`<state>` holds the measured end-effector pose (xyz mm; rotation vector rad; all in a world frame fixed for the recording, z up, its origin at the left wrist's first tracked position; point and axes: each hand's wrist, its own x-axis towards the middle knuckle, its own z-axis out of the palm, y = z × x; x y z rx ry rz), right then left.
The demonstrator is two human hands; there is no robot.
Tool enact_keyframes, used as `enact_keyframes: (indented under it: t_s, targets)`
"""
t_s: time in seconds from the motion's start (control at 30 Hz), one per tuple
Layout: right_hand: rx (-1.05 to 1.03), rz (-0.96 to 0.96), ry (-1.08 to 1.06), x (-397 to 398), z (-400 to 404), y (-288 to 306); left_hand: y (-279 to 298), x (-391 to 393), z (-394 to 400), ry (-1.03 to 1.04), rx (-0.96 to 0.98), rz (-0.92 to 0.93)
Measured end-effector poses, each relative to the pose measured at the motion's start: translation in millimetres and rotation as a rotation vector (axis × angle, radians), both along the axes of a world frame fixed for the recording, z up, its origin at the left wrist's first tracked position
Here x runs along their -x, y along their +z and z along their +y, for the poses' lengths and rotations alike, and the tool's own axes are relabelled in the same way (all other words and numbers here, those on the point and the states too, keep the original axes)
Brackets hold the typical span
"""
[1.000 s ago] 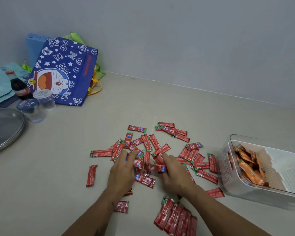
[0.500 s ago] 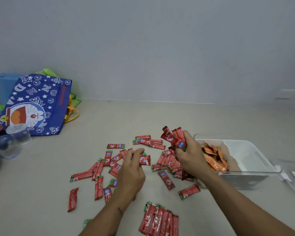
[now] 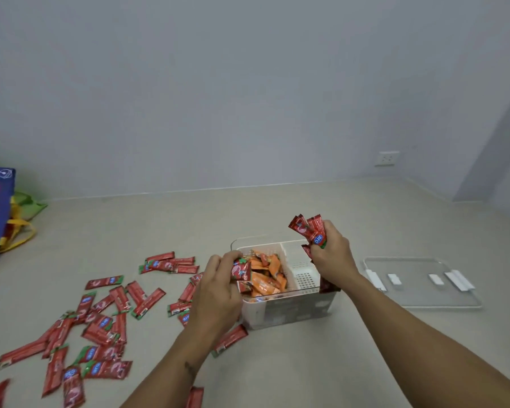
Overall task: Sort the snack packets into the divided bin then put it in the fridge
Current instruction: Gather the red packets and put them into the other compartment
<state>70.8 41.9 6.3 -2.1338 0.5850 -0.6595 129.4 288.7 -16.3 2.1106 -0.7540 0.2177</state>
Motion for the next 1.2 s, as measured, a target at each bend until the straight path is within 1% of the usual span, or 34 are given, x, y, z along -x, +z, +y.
enact_keyframes:
  t_s: [0.17,0.3,0.4,0.57,0.67,0.7,0.73,0.83,0.87,0.9,0.93,0.97,1.0,1.03,1.07,1.2]
  targets:
    - [-0.050,0.026,0.084,-11,-31,-6,2,20,-29,0.056,-0.061,0.007]
    - [-0.094,0.083,0.147,-29,-45,-14,1,30,-44,0.114,-0.119,0.011]
    - [-0.071,0.144,0.205,-34,-49,-27,2,36,-52,0.151,-0.129,0.017]
    - [-0.011,0.401,0.217,-34,-59,-48,3,42,-59,0.176,-0.096,0.022]
    - [-0.025,0.605,0.312,-31,-65,-43,5,44,-63,0.157,-0.082,-0.006]
    - [-0.008,0.643,0.348,-29,-66,-40,6,44,-66,0.157,-0.081,-0.012]
    - [0.020,0.647,0.379,-24,-66,-35,7,44,-69,0.159,-0.082,-0.010]
    - [0.071,0.560,0.501,-3,-63,-17,12,39,-81,0.153,-0.075,-0.003]
    - [0.093,0.580,0.564,7,-60,-12,13,36,-86,0.141,-0.070,-0.003]
    - [0.136,0.641,0.633,17,-57,-8,14,33,-92,0.129,-0.064,-0.002]
    - [0.227,0.717,0.688,26,-54,-8,17,31,-99,0.120,-0.058,0.004]
    - [0.377,0.778,0.705,32,-50,-12,19,28,-107,0.116,-0.050,0.014]
    - [0.554,0.803,0.677,37,-46,-19,22,26,-116,0.117,-0.039,0.035]
    - [0.701,0.777,0.619,39,-42,-26,25,24,-126,0.118,-0.019,0.061]
    - [0.780,0.729,0.562,40,-40,-32,28,22,-136,0.113,0.009,0.095]
    - [0.852,0.619,0.499,41,-39,-42,31,9,-174,0.050,0.100,0.326]
